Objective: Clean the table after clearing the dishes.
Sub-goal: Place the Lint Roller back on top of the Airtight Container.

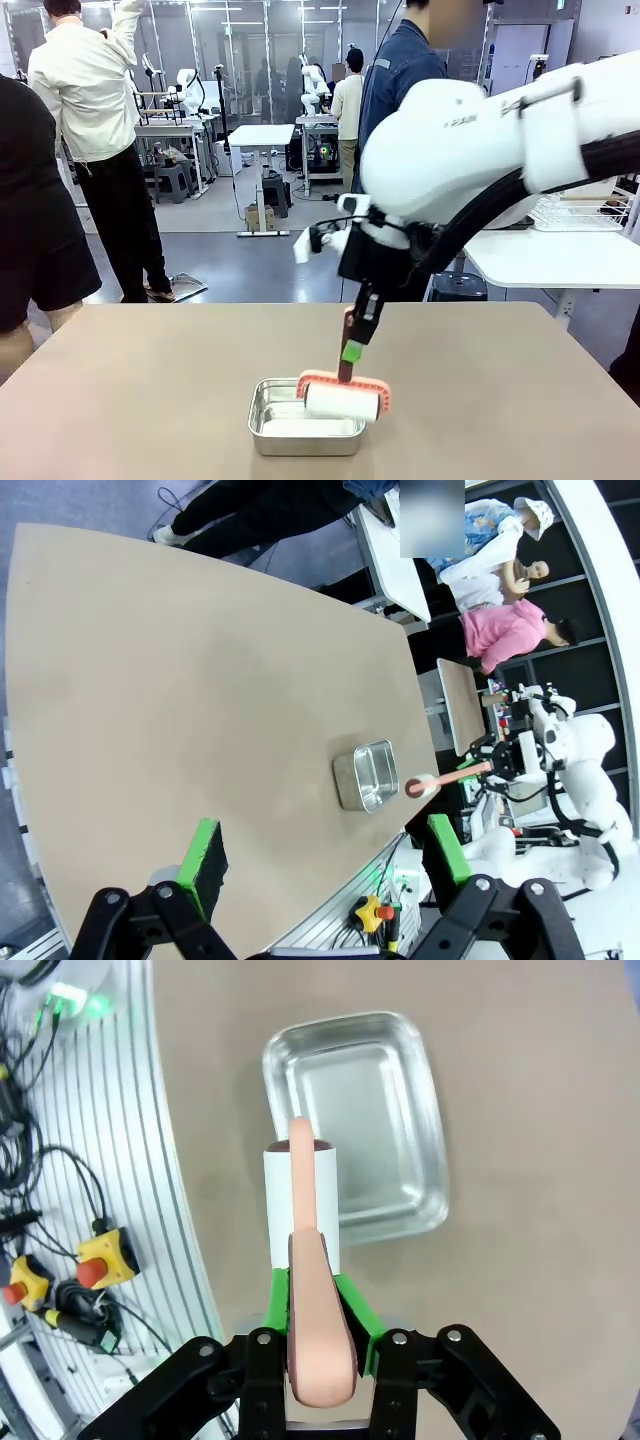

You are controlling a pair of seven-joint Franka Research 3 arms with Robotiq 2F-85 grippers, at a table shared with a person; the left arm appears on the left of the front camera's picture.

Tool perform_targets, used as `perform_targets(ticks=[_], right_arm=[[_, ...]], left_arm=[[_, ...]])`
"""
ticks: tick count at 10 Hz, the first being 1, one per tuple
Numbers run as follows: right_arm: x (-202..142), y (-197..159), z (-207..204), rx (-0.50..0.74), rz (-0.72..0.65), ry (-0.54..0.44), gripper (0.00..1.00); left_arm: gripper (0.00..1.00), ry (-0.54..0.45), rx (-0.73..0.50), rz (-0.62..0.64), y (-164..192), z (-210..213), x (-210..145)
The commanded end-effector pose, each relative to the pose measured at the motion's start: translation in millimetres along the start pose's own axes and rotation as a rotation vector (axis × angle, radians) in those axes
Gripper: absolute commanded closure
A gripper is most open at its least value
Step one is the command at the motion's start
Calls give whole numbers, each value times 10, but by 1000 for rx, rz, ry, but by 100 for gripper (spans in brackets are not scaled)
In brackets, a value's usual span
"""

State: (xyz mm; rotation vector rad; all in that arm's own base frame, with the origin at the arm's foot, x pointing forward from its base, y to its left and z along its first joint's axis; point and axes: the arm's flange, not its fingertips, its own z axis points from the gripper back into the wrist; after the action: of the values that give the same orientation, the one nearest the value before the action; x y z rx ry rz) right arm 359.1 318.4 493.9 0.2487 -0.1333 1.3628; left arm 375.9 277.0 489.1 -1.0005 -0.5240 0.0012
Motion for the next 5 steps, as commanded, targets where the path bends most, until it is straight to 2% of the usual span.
perform_targets(ticks=[1, 3, 5], right_arm=[[273, -49, -162, -4, 15, 91, 78], [539, -83, -295, -85, 37, 88, 78], [716, -89, -325, -44, 69, 80, 78]], left_arm=[[0, 10, 2, 12, -50, 33, -23], [0, 10, 2, 12, -50, 33, -23], [0, 10, 2, 12, -50, 33, -23]])
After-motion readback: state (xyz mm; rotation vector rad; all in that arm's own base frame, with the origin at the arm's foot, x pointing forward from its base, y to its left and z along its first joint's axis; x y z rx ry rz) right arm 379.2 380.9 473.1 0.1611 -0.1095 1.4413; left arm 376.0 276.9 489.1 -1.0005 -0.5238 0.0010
